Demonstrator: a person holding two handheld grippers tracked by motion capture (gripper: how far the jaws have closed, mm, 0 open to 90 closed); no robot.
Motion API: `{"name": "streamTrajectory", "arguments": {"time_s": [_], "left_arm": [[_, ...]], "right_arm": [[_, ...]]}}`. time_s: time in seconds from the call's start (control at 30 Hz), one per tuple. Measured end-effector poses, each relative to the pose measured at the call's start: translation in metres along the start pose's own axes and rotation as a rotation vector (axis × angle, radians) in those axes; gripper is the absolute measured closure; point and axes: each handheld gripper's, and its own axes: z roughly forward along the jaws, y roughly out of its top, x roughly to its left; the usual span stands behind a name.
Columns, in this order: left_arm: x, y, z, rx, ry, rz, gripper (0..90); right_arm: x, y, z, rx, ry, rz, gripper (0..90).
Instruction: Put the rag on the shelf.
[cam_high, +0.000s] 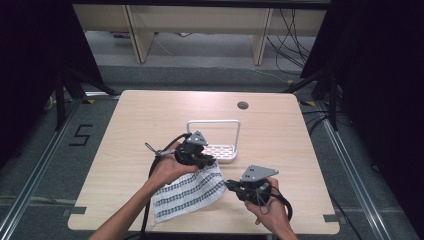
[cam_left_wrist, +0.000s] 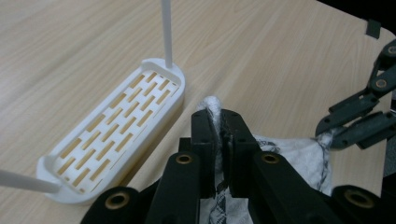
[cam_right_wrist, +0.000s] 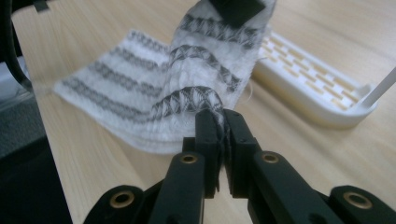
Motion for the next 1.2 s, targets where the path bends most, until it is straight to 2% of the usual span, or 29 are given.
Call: {"name": "streamTrajectory", "arguments": {"time_s": [0.1,0.13,0.17,0.2,0.27,0.3,0.33,0.37,0.4,0.43,0.47,0.5,0.53,0.57,0.6,0.63,0.67,0.73,0.77,0.8,0.83,0.9,0.97,1.0,1.1,1.17,1.2], "left_arm": [[-0.001,0.003,-0.009,-0.029,0.006,-0.017,84.1],[-0.001,0.004,-0.015,-0.046,0.016,-0.023,84.1],[0.0,0.006,-0.019,-0.048,0.019,-0.005,84.1],[0.0,0.007,-0.024,-0.077,0.026,-0.026,84.1],[0.001,0.01,-0.032,-0.099,0.024,-0.048,84.2],[0.002,0.012,-0.038,-0.113,0.033,-0.06,84.2],[0.003,0.013,-0.043,-0.127,0.037,-0.063,84.2],[0.003,0.015,-0.047,-0.144,0.046,-0.075,84.2],[0.003,0.017,-0.052,-0.16,0.045,-0.079,84.2],[0.003,0.019,-0.055,-0.168,0.048,-0.083,84.2],[0.003,0.022,-0.065,-0.202,0.04,-0.098,84.2],[0.003,0.022,-0.065,-0.202,0.04,-0.098,84.3],[0.002,0.027,-0.073,-0.223,0.041,-0.104,84.2],[0.002,0.027,-0.073,-0.223,0.041,-0.104,84.2],[0.002,0.03,-0.077,-0.239,0.033,-0.116,84.2],[0.002,0.031,-0.079,-0.244,0.03,-0.116,84.2],[0.0,0.035,-0.084,-0.252,0.034,-0.12,84.2],[0.0,0.037,-0.086,-0.258,0.035,-0.114,84.2],[-0.001,0.039,-0.087,-0.259,0.041,-0.117,84.2],[-0.001,0.041,-0.089,-0.264,0.049,-0.116,84.2],[-0.001,0.043,-0.091,-0.263,0.051,-0.114,84.2],[0.0,0.046,-0.094,-0.28,0.058,-0.114,84.2],[0.001,0.052,-0.098,-0.288,0.059,-0.114,84.2],[0.001,0.057,-0.103,-0.293,0.075,-0.114,84.2],[0.003,0.062,-0.106,-0.306,0.086,-0.113,84.1],[0.006,0.069,-0.11,-0.321,0.091,-0.118,84.2],[0.007,0.072,-0.112,-0.326,0.095,-0.119,84.2]], "right_arm": [[-0.001,0.008,-0.005,-0.015,0.002,0.02,86.4],[-0.003,0.017,-0.009,-0.032,0.006,0.015,86.4],[-0.003,0.017,-0.009,-0.032,0.006,0.015,86.4],[-0.005,0.027,-0.014,-0.053,0.006,-0.004,86.5],[-0.006,0.031,-0.016,-0.06,0.004,-0.009,86.5],[-0.007,0.035,-0.02,-0.07,0.0,0.0,86.5],[-0.01,0.042,-0.023,-0.09,-0.01,-0.021,86.5],[-0.012,0.047,-0.027,-0.094,-0.011,-0.015,86.6],[-0.017,0.058,-0.034,-0.116,-0.032,-0.021,86.6],[-0.019,0.062,-0.036,-0.121,-0.032,-0.02,86.6],[-0.021,0.067,-0.039,-0.133,-0.037,-0.016,86.6],[-0.021,0.067,-0.039,-0.133,-0.037,-0.016,86.6],[-0.026,0.078,-0.046,-0.156,-0.06,-0.011,86.7],[-0.026,0.078,-0.046,-0.156,-0.06,-0.011,86.7],[-0.031,0.088,-0.052,-0.17,-0.068,-0.033,86.7],[-0.031,0.088,-0.052,-0.17,-0.068,-0.033,86.7],[-0.033,0.097,-0.057,-0.185,-0.084,-0.04,86.7],[-0.033,0.099,-0.058,-0.189,-0.084,-0.032,86.7],[-0.035,0.104,-0.059,-0.199,-0.088,-0.042,86.7],[-0.034,0.106,-0.06,-0.197,-0.092,-0.028,86.7],[-0.037,0.111,-0.061,-0.203,-0.094,-0.048,86.7],[-0.038,0.116,-0.063,-0.213,-0.109,-0.05,86.7],[-0.04,0.121,-0.063,-0.219,-0.104,-0.042,86.7],[-0.042,0.126,-0.064,-0.234,-0.11,-0.042,86.7],[-0.046,0.136,-0.066,-0.245,-0.117,-0.054,86.7],[-0.048,0.142,-0.066,-0.257,-0.116,-0.034,86.7],[-0.05,0.145,-0.067,-0.272,-0.123,-0.041,86.7]]}}
